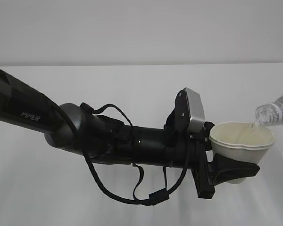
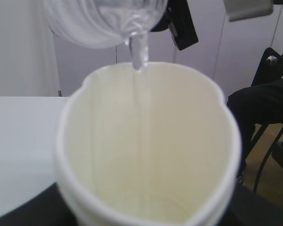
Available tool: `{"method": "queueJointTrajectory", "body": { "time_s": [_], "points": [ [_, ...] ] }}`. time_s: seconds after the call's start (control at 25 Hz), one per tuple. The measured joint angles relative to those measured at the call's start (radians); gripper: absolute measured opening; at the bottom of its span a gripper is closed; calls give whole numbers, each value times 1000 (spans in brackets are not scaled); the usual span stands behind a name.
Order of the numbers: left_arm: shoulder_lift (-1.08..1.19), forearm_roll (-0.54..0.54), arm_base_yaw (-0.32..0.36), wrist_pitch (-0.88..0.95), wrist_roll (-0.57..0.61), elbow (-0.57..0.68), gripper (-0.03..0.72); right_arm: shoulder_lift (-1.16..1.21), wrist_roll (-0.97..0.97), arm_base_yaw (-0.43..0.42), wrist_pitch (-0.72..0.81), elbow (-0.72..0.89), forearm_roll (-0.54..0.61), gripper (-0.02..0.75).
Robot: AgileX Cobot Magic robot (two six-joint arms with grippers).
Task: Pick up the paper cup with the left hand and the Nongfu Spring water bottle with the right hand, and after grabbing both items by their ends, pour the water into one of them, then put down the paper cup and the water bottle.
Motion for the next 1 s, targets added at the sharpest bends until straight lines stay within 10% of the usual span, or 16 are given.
{"method": "queueJointTrajectory", "body": {
  "time_s": [1.0],
  "points": [
    [0, 2, 0, 0, -2, 0, 401, 0, 24, 0, 4, 0, -19, 420]
  ]
}}
